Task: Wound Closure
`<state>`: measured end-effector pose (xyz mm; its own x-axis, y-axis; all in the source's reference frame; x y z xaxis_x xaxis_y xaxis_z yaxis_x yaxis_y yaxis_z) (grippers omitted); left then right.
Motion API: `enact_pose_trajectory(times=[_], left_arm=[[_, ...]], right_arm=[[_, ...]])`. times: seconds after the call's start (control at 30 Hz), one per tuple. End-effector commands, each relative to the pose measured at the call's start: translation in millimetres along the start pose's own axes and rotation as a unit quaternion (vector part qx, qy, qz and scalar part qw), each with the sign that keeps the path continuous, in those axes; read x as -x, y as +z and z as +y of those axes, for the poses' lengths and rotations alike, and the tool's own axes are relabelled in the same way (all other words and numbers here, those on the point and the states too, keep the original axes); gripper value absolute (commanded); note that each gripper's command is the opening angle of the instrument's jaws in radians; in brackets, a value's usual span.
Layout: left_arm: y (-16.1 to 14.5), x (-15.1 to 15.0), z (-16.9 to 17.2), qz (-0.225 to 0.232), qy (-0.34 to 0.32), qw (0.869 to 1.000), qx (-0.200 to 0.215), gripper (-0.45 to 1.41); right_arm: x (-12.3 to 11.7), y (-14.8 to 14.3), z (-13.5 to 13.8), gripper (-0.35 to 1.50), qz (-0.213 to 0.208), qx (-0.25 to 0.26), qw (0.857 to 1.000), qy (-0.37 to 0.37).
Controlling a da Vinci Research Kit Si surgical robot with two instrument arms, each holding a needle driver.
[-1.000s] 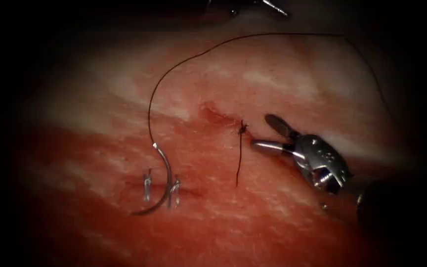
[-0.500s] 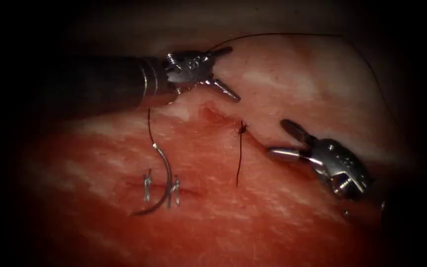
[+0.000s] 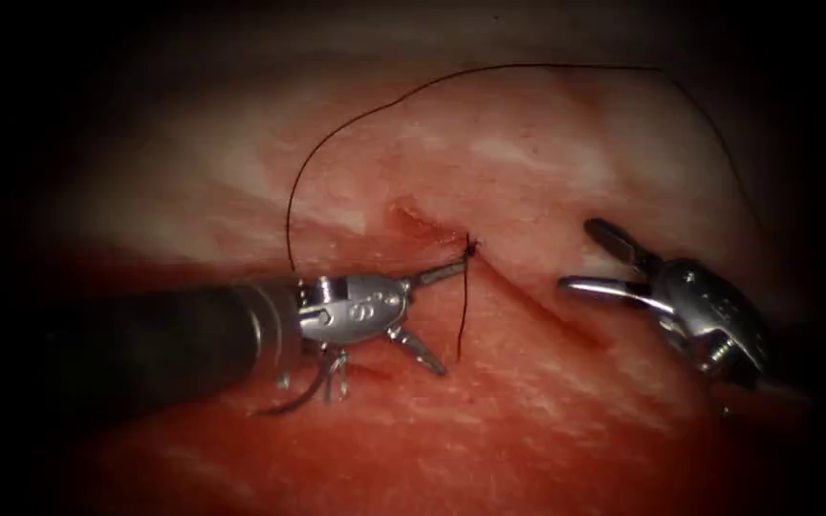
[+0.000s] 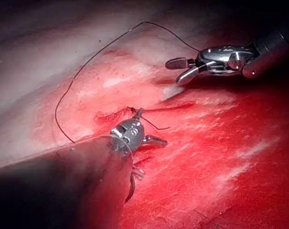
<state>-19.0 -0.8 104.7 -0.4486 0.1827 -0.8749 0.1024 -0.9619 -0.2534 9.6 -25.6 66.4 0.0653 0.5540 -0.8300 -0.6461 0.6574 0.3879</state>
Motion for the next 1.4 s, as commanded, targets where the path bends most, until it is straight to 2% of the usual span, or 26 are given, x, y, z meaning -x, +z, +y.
enact_pose_trajectory(times=[0.03, 0.23, 0.27, 0.3, 0.37, 0.4, 0.57, 0.67, 0.8, 0.83, 0.87, 0.93, 1.1, 1.23, 1.4], left_arm=[[1.2, 0.4, 0.3, -0.001, -0.001, 1.000, 0.001, 0.71], [2.6, 0.4, 0.9, -0.001, 0.004, 1.000, 0.000, 0.54], [2.9, 0.4, 1.0, -0.001, 0.006, 1.000, 0.000, 0.30], [3.1, 0.4, 1.0, -0.001, 0.006, 1.000, -0.001, 0.25], [3.4, 0.5, 0.8, 0.001, 0.008, 1.000, 0.001, -0.28], [3.2, 0.7, 0.6, 0.006, 0.009, 1.000, 0.008, -0.45], [2.2, 0.7, -0.1, 0.021, 0.011, 1.000, 0.004, -0.45], [0.9, -0.1, -1.1, 0.025, 0.006, 1.000, -0.013, -0.45], [0.6, -0.5, -2.3, 0.026, -0.005, 1.000, -0.014, -0.45], [0.6, -0.5, -2.3, 0.026, -0.005, 1.000, -0.014, -0.45], [0.5, -0.6, -3.0, 0.027, -0.007, 1.000, -0.013, -0.45], [-0.2, -1.0, -4.3, 0.028, -0.012, 0.999, -0.021, -0.45], [-1.2, -1.6, -5.6, 0.029, -0.019, 0.999, -0.023, -0.45], [-1.5, -1.6, -5.6, 0.029, -0.019, 0.999, -0.022, -0.45], [-1.9, -1.4, -5.1, 0.029, -0.018, 0.999, -0.020, -0.45]], right_arm=[[0.8, 0.9, -0.1, 1.35, 0.001, 0.000, 1.000, 0.000], [1.1, 1.1, -0.2, 1.35, 0.000, 0.000, 1.000, -0.001], [1.1, 1.2, -0.2, 1.35, 0.000, 0.001, 1.000, -0.002], [1.2, 1.3, -0.3, 1.35, -0.001, 0.001, 1.000, -0.002], [1.5, 1.5, -0.5, 1.35, -0.003, 0.002, 1.000, -0.003], [1.6, 1.6, -0.5, 1.35, -0.004, 0.002, 1.000, -0.004], [2.2, 2.2, -0.9, 1.31, -0.012, 0.002, 1.000, -0.006], [3.0, 3.5, -0.7, 1.30, -0.023, 0.003, 0.999, -0.045], [3.7, 6.1, -0.1, 1.33, -0.026, -0.026, 0.989, -0.144], [3.7, 6.1, -0.1, 1.33, -0.026, -0.026, 0.989, -0.144], [3.9, 7.5, 0.1, 1.38, -0.027, -0.046, 0.981, -0.187], [4.2, 9.1, -0.4, 1.38, -0.026, -0.072, 0.973, -0.218], [4.9, 10.5, -1.7, 1.40, -0.028, -0.094, 0.966, -0.238], [6.9, 12.1, -3.3, 1.40, -0.038, -0.118, 0.960, -0.253], [8.4, 12.7, -3.4, 1.40, -0.040, -0.137, 0.955, -0.260]])
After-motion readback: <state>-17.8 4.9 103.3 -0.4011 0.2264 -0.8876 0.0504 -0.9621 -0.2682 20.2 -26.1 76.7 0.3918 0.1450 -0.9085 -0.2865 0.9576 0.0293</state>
